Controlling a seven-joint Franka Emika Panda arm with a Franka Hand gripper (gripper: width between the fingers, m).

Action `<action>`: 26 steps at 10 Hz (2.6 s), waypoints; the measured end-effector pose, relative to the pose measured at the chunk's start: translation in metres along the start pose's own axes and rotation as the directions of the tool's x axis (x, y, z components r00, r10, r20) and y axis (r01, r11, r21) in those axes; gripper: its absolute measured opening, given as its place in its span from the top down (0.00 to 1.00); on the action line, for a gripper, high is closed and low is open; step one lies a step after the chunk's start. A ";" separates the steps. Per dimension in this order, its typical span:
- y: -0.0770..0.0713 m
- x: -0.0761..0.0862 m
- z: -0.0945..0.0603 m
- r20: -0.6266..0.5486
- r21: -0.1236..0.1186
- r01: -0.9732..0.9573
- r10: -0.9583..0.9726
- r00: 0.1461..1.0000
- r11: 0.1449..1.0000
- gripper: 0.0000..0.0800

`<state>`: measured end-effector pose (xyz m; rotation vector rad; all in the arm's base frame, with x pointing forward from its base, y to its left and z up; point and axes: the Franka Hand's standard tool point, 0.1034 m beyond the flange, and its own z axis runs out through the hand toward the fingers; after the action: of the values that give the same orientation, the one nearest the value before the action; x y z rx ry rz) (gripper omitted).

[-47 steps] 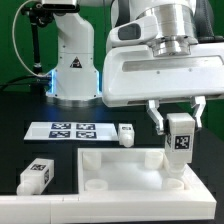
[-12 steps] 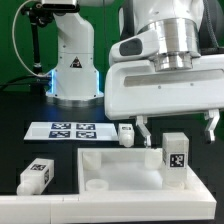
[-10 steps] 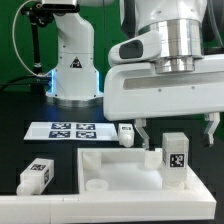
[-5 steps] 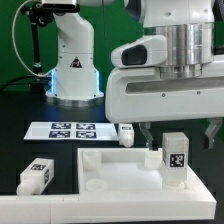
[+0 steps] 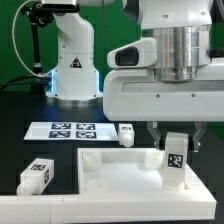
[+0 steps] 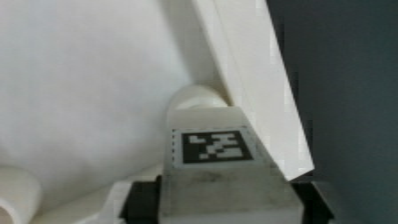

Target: Assemble one leg

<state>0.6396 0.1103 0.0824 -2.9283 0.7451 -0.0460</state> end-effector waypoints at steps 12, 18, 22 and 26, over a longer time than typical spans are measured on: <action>0.007 0.005 0.001 0.003 0.024 -0.292 0.292 0.956 0.956 0.24; 0.004 0.002 0.000 -0.003 -0.036 0.423 -0.424 0.906 0.905 0.19; 0.005 0.002 0.004 0.009 -0.048 0.565 -0.565 0.825 0.824 0.19; 0.005 0.001 0.004 -0.002 -0.047 0.364 -0.364 0.931 0.930 0.64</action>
Offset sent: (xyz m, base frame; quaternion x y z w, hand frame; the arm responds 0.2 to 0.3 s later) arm -0.0088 0.0020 -0.0079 -0.0100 -0.0218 0.3950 0.9184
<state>0.6388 0.1060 0.0780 -3.0700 0.1950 -0.0789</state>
